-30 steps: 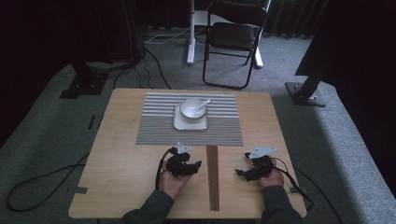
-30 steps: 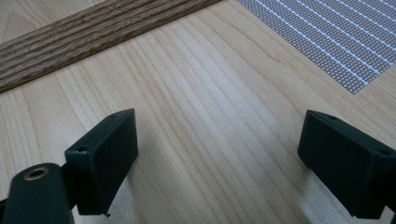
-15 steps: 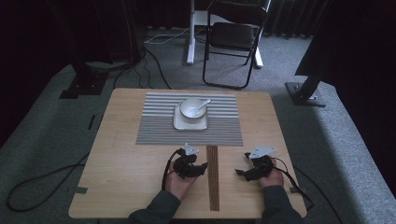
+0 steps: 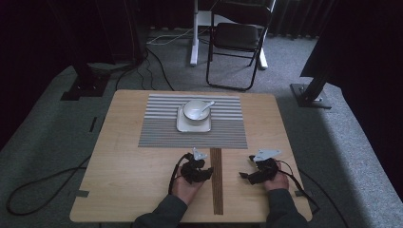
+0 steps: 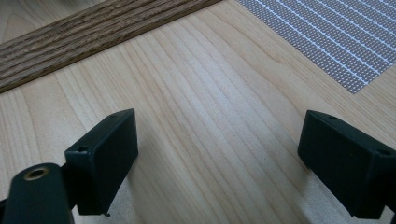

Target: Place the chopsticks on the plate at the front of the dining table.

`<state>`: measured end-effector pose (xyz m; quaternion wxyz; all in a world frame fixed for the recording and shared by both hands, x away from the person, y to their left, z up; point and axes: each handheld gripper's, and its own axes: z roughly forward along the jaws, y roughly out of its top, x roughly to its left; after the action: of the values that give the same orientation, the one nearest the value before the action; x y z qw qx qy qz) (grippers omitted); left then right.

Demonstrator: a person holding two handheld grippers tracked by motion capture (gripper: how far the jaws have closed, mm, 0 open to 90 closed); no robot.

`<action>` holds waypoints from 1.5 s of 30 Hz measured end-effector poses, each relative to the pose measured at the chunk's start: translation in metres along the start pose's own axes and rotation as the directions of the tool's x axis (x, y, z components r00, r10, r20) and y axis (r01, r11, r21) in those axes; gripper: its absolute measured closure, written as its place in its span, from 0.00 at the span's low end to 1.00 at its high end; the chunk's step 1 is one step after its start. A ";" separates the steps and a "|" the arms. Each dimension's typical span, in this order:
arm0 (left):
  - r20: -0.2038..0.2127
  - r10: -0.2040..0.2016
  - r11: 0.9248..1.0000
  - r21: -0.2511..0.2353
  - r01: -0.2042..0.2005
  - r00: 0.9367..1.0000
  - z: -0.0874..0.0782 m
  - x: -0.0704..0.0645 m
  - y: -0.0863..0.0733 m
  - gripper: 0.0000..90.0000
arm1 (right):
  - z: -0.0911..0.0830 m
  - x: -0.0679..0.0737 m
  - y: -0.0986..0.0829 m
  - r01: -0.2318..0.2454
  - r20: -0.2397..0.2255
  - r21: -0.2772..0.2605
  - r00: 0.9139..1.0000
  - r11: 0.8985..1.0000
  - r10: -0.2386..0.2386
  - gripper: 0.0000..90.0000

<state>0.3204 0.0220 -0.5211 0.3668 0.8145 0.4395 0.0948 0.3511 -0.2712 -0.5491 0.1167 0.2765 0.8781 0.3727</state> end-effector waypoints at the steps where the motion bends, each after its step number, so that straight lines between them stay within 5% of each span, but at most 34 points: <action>1: -0.001 0.006 1.000 0.004 -0.006 1.000 0.001 -0.001 0.000 0.60 | 0.000 0.000 0.000 0.000 0.000 0.000 1.000 1.000 0.000 0.13; 23: -0.029 0.013 0.999 0.030 -0.013 0.999 0.015 -0.006 -0.002 0.62 | 0.000 0.000 0.000 -0.001 0.000 0.000 1.000 1.000 0.001 0.13; 45: -0.073 0.022 0.999 0.046 -0.019 0.997 0.008 -0.008 -0.008 0.70 | 0.000 0.000 0.000 -0.001 0.000 -0.001 1.000 1.000 0.001 0.13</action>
<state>0.3145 0.0140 -0.5308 0.3307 0.8231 0.4464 0.1183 0.3510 -0.2711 -0.5491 0.1165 0.2769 0.8778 0.3730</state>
